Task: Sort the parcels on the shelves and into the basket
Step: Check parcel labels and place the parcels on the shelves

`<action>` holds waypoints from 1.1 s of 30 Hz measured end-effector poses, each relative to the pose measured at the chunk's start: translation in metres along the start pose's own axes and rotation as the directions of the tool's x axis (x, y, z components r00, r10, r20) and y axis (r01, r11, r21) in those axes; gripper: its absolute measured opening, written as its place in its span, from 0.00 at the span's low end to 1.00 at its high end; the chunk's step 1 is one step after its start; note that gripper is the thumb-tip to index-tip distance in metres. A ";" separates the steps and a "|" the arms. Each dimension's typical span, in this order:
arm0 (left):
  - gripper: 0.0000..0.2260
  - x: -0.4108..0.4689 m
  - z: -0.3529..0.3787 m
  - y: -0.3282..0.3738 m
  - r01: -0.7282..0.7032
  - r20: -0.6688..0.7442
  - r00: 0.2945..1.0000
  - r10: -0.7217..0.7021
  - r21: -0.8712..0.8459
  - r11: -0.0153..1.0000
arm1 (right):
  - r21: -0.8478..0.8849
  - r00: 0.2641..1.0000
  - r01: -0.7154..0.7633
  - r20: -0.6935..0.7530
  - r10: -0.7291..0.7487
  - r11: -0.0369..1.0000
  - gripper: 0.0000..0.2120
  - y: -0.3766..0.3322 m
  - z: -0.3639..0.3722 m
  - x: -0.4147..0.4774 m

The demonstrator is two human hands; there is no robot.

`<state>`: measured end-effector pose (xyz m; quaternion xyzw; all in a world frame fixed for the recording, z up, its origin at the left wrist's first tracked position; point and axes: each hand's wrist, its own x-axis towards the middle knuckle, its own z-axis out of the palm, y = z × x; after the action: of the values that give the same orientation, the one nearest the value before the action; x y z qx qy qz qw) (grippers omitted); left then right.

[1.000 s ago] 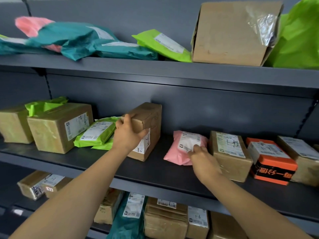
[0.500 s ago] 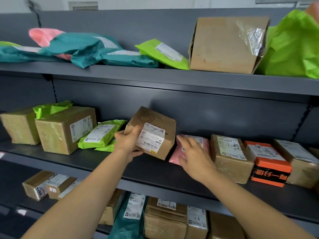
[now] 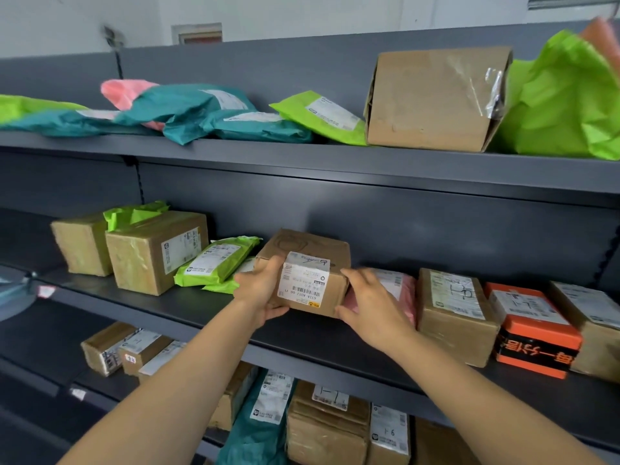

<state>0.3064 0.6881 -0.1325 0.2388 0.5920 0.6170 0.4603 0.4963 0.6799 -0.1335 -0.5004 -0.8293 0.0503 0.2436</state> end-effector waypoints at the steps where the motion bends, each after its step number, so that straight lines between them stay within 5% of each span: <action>1: 0.38 0.000 -0.001 -0.002 -0.005 -0.012 1.000 0.005 0.015 1.000 | -0.015 1.000 0.014 0.006 -0.014 1.000 0.30 0.002 0.003 0.002; 4: 0.48 0.005 -0.003 -0.013 0.001 0.028 1.000 -0.006 0.184 0.983 | -0.082 0.998 0.060 0.032 -0.057 0.995 0.26 0.001 0.013 0.006; 8: 0.37 0.023 -0.010 -0.025 -0.093 0.132 0.991 0.032 0.488 0.868 | -0.177 0.993 0.080 0.098 -0.064 0.981 0.27 -0.010 0.030 0.017; 12: 0.30 0.048 -0.029 -0.020 -0.338 0.288 0.941 0.178 0.818 0.466 | -0.357 0.996 0.020 0.092 0.014 0.934 0.24 -0.028 0.040 0.038; 15: 0.22 0.063 -0.048 -0.006 -0.525 0.448 0.822 0.352 0.836 0.159 | -0.426 0.986 -0.114 0.060 0.154 0.897 0.23 -0.047 0.046 0.057; 18: 0.18 0.082 -0.077 0.013 -0.676 0.577 0.634 0.515 0.737 0.006 | -0.437 0.952 -0.280 -0.013 0.305 0.855 0.27 -0.071 0.051 0.075; 20: 0.21 0.102 -0.098 0.024 -0.701 0.630 0.574 0.523 0.708 -0.083 | -0.469 0.920 -0.356 -0.028 0.390 0.808 0.30 -0.090 0.054 0.089; 25: 0.36 0.150 -0.140 0.043 -0.595 0.652 0.661 0.372 0.757 -0.270 | -0.487 0.945 -0.299 -0.030 0.327 0.820 0.21 -0.135 0.078 0.119; 28: 0.40 0.168 -0.153 0.040 -0.562 0.619 0.755 0.216 0.781 -0.272 | -0.464 0.944 -0.285 0.014 0.328 0.839 0.21 -0.156 0.102 0.134; 33: 0.31 0.192 -0.158 0.027 -0.570 0.605 0.780 0.162 0.793 -0.215 | -0.348 0.929 -0.335 0.035 0.369 0.876 0.24 -0.167 0.135 0.157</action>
<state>0.0773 0.7741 -0.1846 0.7420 0.6681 0.0550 0.0081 0.2410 0.7531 -0.1415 -0.6737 -0.7319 -0.0233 0.0995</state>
